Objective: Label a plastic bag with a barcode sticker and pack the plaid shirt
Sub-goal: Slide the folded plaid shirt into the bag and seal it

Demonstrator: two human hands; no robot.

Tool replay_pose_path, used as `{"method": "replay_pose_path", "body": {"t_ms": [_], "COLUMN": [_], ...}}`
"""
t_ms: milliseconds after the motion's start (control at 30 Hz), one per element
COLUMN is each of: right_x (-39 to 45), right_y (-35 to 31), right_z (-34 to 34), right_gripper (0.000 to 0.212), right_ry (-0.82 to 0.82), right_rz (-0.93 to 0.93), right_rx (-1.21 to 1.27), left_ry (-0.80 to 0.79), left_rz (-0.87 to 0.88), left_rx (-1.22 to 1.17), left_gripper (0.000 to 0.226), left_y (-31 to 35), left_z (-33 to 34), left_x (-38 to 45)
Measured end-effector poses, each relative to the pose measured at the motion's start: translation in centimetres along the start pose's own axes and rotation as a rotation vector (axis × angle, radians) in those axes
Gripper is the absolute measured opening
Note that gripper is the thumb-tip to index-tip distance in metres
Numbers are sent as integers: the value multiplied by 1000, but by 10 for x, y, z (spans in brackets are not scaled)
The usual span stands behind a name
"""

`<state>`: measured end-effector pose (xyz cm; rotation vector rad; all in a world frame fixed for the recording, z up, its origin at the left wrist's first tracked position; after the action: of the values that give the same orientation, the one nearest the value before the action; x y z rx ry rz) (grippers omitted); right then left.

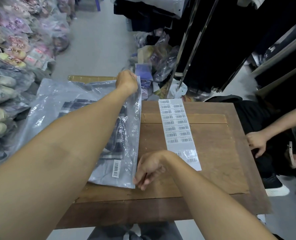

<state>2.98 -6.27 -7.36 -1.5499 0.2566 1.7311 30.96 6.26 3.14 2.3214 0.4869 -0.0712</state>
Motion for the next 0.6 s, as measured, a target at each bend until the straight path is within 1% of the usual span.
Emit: {"method": "replay_pose_path", "body": {"t_ms": [67, 200, 233, 300, 333, 400, 467, 533, 600], "right_x": [1, 1, 1, -1, -2, -5, -10, -18, -27], "right_y": [6, 3, 3, 3, 3, 4, 1, -2, -5], "right_z": [5, 5, 4, 4, 3, 0, -6, -15, -34], "right_gripper": [8, 10, 11, 14, 14, 18, 21, 21, 25], "right_ry": [-12, -4, -3, -1, 0, 6, 12, 32, 88], "right_rz": [37, -1, -12, -27, -31, -44, -59, -60, -60], "right_rx": [-16, -8, 5, 47, 71, 118, 128, 98, 100], "left_ry": [5, 6, -3, -42, -64, -114, -194, -306, -383], "left_rz": [-6, -11, 2, 43, 63, 98, 110, 96, 94], "left_rx": [-18, -67, -73, -42, 8, 160, 280, 375, 458], "left_gripper": [21, 31, 29, 13, 14, 36, 43, 47, 54], "left_y": [1, -2, -2, 1, 1, -7, -24, -48, -68], "left_z": [-1, -1, 0, 1, 0, -2, -5, -6, -11], "left_x": [1, 1, 0, -4, -5, -7, -11, -16, -22]}}
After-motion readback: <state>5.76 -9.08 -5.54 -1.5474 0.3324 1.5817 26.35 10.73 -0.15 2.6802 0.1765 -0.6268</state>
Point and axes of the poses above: each hand's wrist, its own x-axis towards the middle knuckle, its own z-axis out of the palm, y = z × x, the point moved 10 cm from there along x, towards the middle knuckle, and after that the axes turned 10 degrees about x, right-handed, at the moved point
